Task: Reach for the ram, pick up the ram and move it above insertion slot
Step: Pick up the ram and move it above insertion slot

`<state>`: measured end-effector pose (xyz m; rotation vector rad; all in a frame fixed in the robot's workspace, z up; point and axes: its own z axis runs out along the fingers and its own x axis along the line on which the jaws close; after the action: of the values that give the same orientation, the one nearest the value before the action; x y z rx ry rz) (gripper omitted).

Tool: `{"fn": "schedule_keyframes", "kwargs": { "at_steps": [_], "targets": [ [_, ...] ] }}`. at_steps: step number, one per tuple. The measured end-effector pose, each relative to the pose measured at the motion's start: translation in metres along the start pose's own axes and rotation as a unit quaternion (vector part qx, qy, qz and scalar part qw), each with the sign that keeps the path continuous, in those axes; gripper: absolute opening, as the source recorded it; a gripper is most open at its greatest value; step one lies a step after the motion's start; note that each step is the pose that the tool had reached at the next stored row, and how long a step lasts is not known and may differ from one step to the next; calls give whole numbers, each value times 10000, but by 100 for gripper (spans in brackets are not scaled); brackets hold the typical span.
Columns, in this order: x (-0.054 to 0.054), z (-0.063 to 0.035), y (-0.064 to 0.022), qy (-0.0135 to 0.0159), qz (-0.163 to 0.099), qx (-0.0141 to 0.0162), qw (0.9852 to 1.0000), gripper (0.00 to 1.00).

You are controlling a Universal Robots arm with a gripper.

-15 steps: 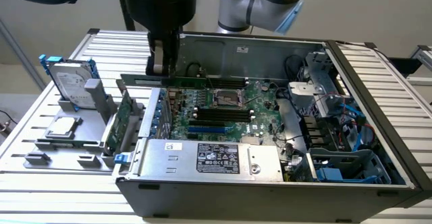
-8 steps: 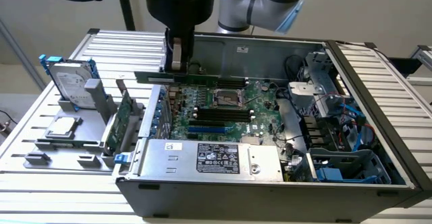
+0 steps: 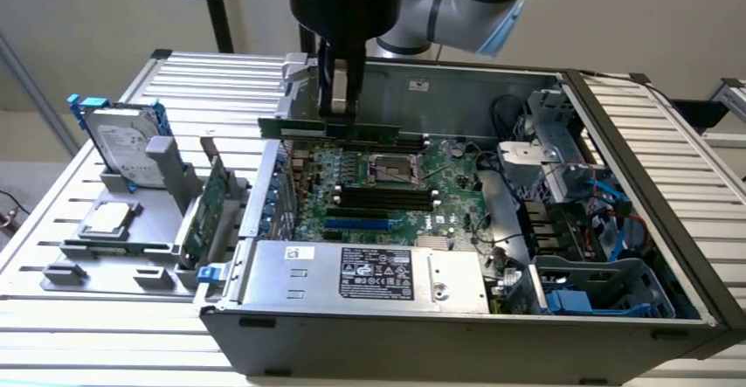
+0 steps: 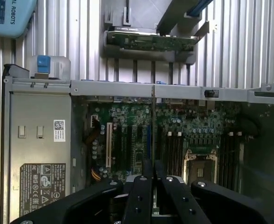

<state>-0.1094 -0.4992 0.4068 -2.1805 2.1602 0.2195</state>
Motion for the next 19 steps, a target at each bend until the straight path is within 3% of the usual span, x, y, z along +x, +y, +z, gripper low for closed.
{"fn": "schedule_keyframes", "kwargs": {
  "at_steps": [11, 19],
  "targets": [
    [-176, 9, -300, 14, 1, 0, 10000, 13],
    [-382, 32, -450, 68, 4, 0, 10000, 13]
  ]
}}
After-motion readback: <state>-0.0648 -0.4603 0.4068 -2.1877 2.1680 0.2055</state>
